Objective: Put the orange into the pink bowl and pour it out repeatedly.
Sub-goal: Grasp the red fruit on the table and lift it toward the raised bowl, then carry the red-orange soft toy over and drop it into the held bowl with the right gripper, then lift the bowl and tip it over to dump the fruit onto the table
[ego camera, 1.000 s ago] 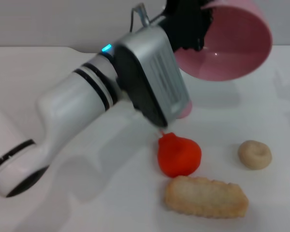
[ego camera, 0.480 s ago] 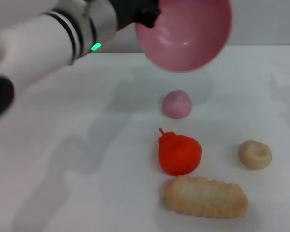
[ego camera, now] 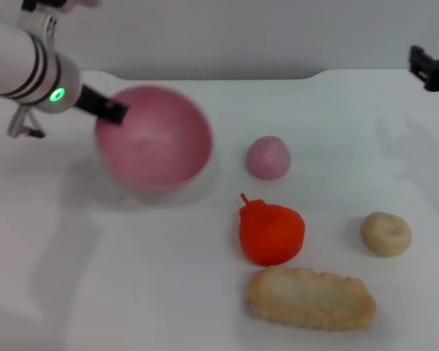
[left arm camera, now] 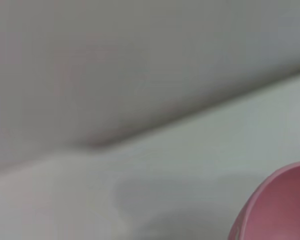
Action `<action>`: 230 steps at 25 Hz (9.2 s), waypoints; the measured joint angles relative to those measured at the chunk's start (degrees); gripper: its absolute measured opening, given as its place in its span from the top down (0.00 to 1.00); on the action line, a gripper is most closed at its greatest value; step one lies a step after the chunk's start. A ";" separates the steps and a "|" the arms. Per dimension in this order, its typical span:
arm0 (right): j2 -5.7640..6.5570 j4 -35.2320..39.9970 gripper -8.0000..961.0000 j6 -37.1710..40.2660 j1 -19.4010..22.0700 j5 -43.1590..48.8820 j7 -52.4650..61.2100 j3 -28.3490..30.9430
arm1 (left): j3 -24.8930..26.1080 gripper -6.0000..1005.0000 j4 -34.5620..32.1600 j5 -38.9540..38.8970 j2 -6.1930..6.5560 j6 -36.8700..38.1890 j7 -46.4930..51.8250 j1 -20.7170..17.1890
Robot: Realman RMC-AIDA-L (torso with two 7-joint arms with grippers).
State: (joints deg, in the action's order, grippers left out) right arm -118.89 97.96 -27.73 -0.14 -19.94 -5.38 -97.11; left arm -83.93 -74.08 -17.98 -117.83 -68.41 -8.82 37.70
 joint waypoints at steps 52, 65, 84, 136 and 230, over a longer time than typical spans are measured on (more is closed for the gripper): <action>-0.15 -27.37 0.42 -12.83 -22.58 -21.24 10.09 -17.44 | 1.62 0.87 7.15 6.58 -0.06 1.08 0.38 4.38; 0.08 -25.35 0.48 -14.67 -24.16 -20.88 6.82 -17.59 | 1.98 0.87 7.47 7.88 -0.21 1.09 0.27 5.02; 0.03 -21.24 0.99 -14.81 -20.98 -19.17 5.26 -14.88 | 0.91 0.87 7.57 7.84 -0.47 0.78 0.89 5.03; 0.01 -17.28 0.34 -24.94 -21.20 -11.72 11.76 -17.66 | 0.96 0.85 10.18 7.92 -0.39 0.25 0.54 7.93; -0.22 3.53 0.46 -26.66 -9.49 3.23 11.26 8.20 | -47.22 0.83 -13.96 44.70 -1.14 13.59 -0.52 -3.63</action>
State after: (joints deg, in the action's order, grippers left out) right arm -119.11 101.49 -54.39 -9.63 -16.71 5.88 -88.91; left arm -131.15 -88.04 26.72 -118.97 -54.82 -9.35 34.08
